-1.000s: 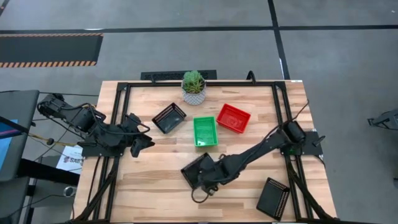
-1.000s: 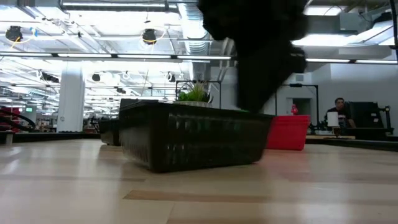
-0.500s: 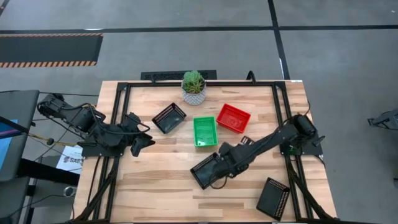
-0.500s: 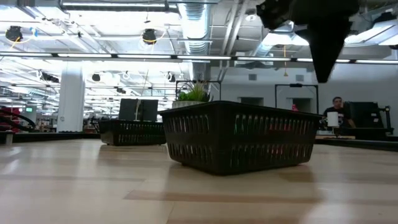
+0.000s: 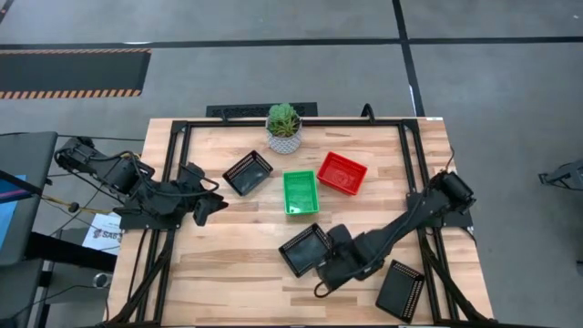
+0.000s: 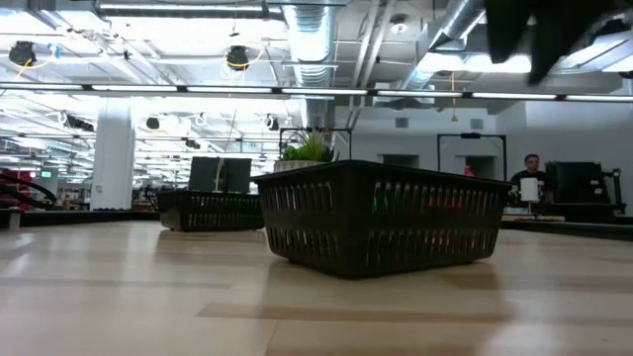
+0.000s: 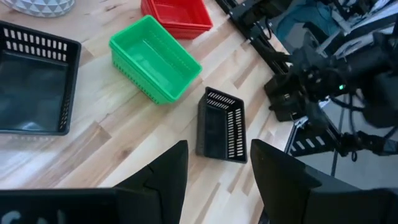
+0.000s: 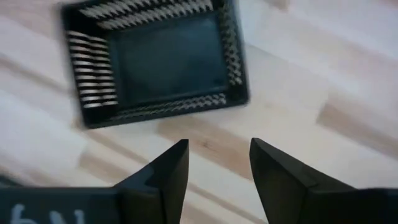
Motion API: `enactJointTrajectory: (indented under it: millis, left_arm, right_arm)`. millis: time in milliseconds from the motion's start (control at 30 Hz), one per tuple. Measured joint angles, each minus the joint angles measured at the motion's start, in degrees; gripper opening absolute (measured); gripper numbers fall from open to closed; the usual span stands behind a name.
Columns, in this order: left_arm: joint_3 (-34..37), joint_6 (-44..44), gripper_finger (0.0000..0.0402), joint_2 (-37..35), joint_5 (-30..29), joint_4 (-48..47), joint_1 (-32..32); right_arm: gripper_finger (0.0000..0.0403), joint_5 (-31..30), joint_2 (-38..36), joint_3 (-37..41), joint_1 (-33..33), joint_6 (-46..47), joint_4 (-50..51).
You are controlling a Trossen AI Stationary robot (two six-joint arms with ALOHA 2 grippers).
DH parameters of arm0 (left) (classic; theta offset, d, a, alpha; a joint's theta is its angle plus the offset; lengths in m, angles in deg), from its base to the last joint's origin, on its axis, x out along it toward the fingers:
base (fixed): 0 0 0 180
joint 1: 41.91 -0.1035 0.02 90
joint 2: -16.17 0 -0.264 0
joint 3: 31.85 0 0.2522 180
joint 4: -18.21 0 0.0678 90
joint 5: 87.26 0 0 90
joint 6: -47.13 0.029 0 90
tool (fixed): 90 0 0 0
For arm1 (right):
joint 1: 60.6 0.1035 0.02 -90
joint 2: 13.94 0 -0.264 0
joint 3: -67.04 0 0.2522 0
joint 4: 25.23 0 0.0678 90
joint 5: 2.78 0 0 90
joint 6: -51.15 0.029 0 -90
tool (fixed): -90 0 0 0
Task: Stack baskets by color
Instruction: Stack the middle black bin on the top black bin
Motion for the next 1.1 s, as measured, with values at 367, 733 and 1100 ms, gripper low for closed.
enactJointTrajectory:
  millis: [367, 733, 1100]
  left_arm:
    - [0.00, 1.57, 0.0162, 0.00, 0.22, -0.23, 0.00]
    - [0.00, 1.96, 0.0162, -0.02, 0.70, -0.35, 0.00]
    - [0.00, 2.63, 0.0162, 0.00, 0.72, -0.42, 0.00]
  right_arm:
    - [0.0228, -1.58, 6.65, -0.01, 0.25, 11.41, -4.56]
    - [0.0245, -2.82, 8.40, -0.02, -1.12, 16.47, -4.88]
    - [0.0244, 1.52, 8.33, 1.05, -0.94, 18.84, -5.81]
